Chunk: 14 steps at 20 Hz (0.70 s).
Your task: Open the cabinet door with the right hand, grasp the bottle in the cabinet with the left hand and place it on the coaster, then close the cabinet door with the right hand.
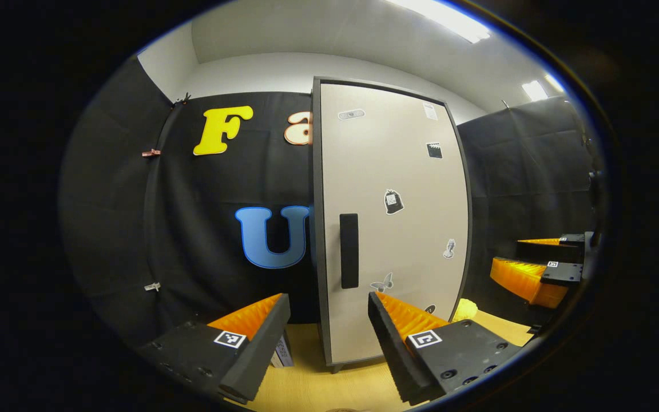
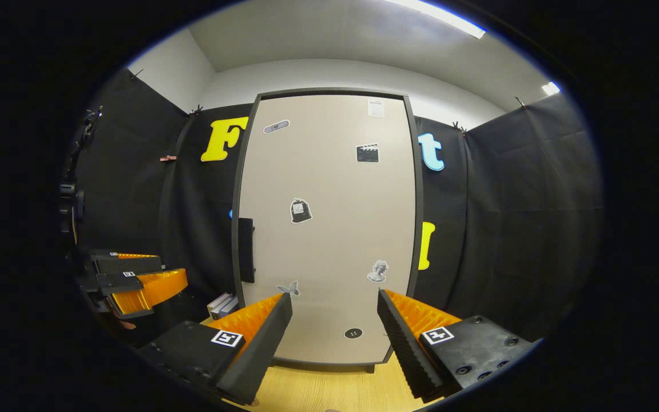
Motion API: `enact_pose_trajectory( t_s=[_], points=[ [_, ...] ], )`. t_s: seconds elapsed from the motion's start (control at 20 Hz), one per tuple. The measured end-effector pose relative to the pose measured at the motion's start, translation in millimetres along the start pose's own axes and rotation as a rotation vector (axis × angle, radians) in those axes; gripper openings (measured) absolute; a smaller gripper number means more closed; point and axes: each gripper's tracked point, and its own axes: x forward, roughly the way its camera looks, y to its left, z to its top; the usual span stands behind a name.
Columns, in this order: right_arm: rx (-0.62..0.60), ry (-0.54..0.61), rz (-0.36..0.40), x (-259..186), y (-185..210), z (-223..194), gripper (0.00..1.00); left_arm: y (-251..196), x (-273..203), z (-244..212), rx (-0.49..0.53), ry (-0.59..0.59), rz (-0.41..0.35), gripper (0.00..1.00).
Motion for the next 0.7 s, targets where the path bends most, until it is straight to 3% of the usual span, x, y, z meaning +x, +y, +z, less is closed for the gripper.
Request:
enact_pose_trajectory(
  t_s=[0.4, 0.7],
  points=[
    [-0.008, -0.019, 0.009, 8, 19, 6, 0.98, 18, -10, -3, -0.003, -0.004, 0.013, 0.88],
    [0.010, -0.050, 0.086, 22, 66, 13, 0.97, 54, -23, -9, 0.004, 0.004, 0.060, 0.88]
  ],
)
